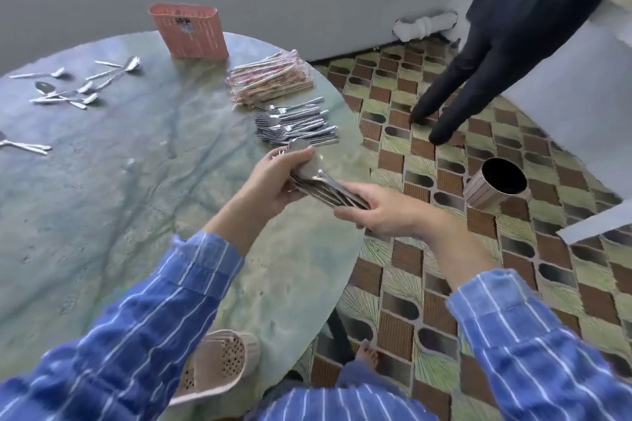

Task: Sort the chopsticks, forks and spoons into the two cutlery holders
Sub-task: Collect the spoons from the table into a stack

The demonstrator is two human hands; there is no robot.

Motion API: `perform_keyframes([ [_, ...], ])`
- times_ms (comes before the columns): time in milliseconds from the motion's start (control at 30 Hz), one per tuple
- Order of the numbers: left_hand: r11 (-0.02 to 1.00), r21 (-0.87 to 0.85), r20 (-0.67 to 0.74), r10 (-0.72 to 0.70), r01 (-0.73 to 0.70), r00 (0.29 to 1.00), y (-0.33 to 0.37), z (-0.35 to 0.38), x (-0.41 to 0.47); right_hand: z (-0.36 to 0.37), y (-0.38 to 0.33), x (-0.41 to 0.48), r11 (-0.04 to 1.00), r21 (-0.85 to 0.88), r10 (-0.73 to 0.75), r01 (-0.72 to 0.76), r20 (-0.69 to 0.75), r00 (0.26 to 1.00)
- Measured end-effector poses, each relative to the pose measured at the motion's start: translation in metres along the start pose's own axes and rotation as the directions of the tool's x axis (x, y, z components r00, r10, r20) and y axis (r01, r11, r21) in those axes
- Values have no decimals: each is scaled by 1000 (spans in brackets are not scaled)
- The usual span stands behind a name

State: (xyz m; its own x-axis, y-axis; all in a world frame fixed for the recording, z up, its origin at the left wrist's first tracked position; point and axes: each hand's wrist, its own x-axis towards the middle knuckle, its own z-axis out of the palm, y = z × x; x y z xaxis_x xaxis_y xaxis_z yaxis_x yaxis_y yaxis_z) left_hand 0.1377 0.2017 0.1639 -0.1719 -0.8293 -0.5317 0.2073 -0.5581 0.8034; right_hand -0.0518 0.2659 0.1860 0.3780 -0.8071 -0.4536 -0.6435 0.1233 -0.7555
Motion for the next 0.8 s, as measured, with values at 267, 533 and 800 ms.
perform_keyframes([
  [267,999,-14,-303,44,-51,952,-38,32,50,-48,60,61,923,-359,-123,140,69,990],
  [533,951,-228,-591,36,-209,806,-85,16,124,-57,106,155,763,-569,-272,306,147,951],
  [800,942,-223,-786,-20,-252,618,-109,-9,178,-54,126,229,853,-385,-331,353,124,935],
])
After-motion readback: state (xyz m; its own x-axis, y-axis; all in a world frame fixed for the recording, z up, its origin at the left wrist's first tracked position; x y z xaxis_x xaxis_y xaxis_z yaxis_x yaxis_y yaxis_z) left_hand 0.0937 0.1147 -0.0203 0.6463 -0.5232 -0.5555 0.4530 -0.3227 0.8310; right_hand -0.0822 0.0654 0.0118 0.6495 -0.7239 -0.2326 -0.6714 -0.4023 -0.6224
